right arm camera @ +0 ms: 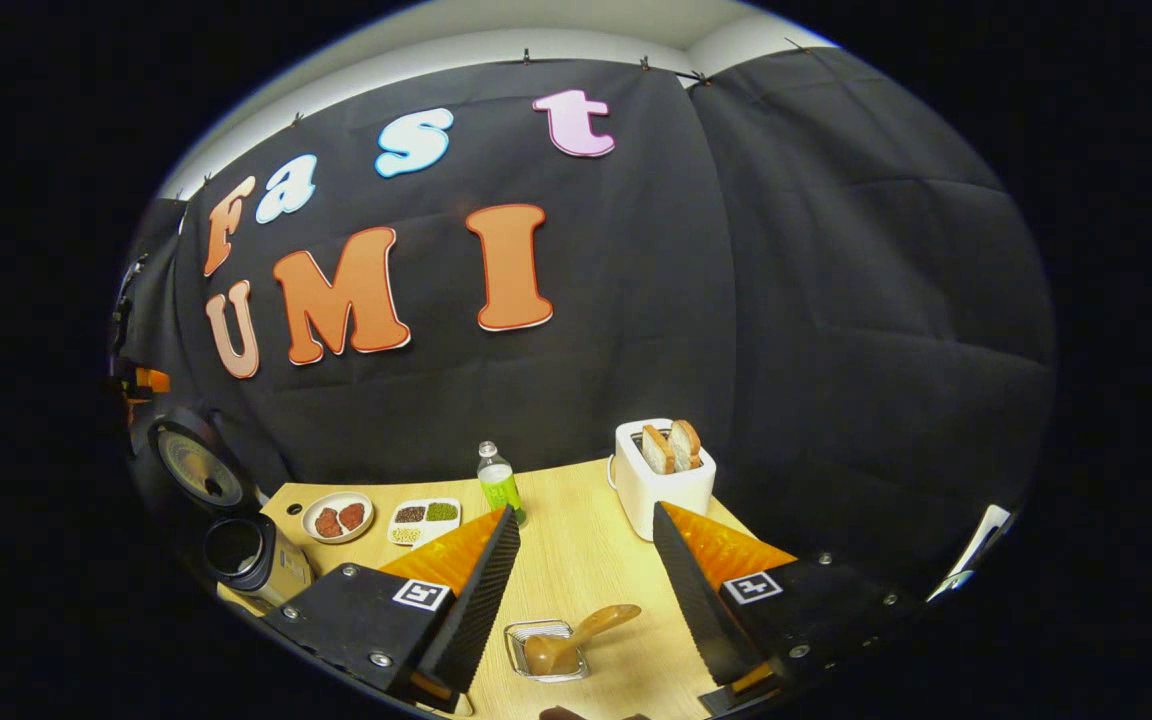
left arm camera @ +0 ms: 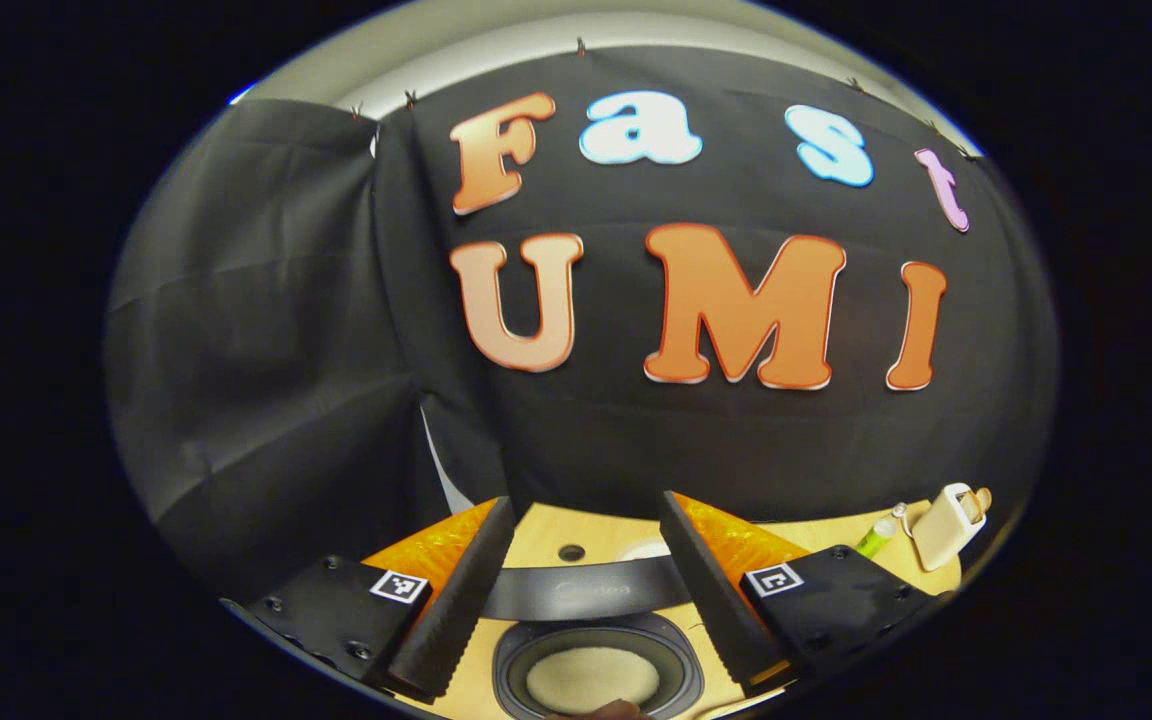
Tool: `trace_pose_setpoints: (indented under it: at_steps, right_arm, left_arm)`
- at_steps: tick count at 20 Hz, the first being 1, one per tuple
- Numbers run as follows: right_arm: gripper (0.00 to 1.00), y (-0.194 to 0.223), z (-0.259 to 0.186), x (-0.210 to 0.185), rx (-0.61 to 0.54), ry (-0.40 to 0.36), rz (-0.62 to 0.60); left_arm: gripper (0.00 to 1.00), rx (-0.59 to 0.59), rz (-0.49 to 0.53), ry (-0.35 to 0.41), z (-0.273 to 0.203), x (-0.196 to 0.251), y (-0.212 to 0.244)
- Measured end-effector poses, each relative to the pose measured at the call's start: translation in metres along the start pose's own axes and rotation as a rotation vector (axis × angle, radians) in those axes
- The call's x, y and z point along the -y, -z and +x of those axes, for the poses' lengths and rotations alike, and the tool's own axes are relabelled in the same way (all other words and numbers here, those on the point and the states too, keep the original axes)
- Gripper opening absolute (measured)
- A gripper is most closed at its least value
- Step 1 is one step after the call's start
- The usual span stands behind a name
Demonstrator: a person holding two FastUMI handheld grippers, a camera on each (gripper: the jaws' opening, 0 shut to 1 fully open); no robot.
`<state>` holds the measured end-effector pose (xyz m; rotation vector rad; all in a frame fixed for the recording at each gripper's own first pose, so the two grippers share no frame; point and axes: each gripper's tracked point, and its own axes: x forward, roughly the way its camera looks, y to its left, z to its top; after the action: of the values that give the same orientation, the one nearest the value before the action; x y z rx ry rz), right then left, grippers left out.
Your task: Close the left gripper, press the button to open the rice cooker; take a wooden spoon from the chopstick holder with the right hand, scoop a spoonful of rice and pour it into the rice cooker, then put the wooden spoon back into the chopstick holder.
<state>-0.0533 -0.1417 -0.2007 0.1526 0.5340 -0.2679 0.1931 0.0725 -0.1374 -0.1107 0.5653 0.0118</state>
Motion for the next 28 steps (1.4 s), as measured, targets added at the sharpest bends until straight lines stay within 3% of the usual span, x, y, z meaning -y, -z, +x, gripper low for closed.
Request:
trace_pose_setpoints:
  at_steps: [4,6,8,9,10,11,13,17,20,22,24,25,26,28]
  right_arm:
    - [0.84,0.003,-0.01,-0.002,-0.005,0.004,-0.043]
    - [0.84,0.013,-0.011,-0.006,-0.028,0.0,-0.046]
    - [0.84,0.021,-0.01,-0.014,-0.05,-0.016,-0.052]
    - [0.84,0.021,-0.01,-0.021,-0.053,-0.029,-0.054]
    - [0.84,0.02,-0.01,-0.026,-0.047,-0.041,-0.054]
    - [0.84,0.02,-0.007,-0.032,-0.041,-0.052,-0.056]
    - [0.84,0.022,-0.006,-0.041,-0.046,-0.074,-0.064]
    - [0.84,0.026,-0.003,-0.055,-0.052,-0.112,-0.079]
    - [0.84,0.032,0.0,-0.067,-0.063,-0.137,-0.08]
    - [0.84,0.035,0.0,-0.071,-0.07,-0.152,-0.087]
    - [0.84,0.041,0.0,-0.071,-0.079,-0.155,-0.088]
    - [0.84,0.044,-0.001,-0.07,-0.085,-0.154,-0.086]
    - [0.84,0.047,-0.001,-0.07,-0.091,-0.153,-0.084]
    - [0.84,0.052,0.001,-0.071,-0.097,-0.154,-0.088]
  left_arm:
    - [0.96,-0.118,0.088,0.047,0.012,-0.002,0.014]
    - [0.99,-0.154,0.096,0.074,0.013,0.003,0.022]
    - [1.0,-0.238,0.056,0.116,0.011,0.013,0.041]
    - [0.92,-0.298,0.012,0.12,0.008,0.016,0.056]
    - [1.0,-0.365,-0.037,0.132,0.002,0.019,0.072]
    - [0.99,-0.427,-0.09,0.151,-0.005,0.023,0.087]
    - [1.0,-0.553,-0.129,0.14,-0.018,0.021,0.12]
    - [0.91,-0.692,-0.159,0.154,-0.033,0.019,0.159]
    - [0.91,-0.805,-0.081,0.14,-0.043,0.022,0.2]
    - [0.94,-0.892,-0.005,0.096,-0.045,0.022,0.232]
    - [0.91,-0.966,0.044,0.055,-0.046,0.024,0.259]
    - [0.91,-0.93,0.046,0.047,-0.039,0.025,0.252]
    - [0.98,-0.945,0.04,0.039,-0.034,0.028,0.259]
    - [0.94,-0.944,0.042,0.033,-0.032,0.028,0.26]
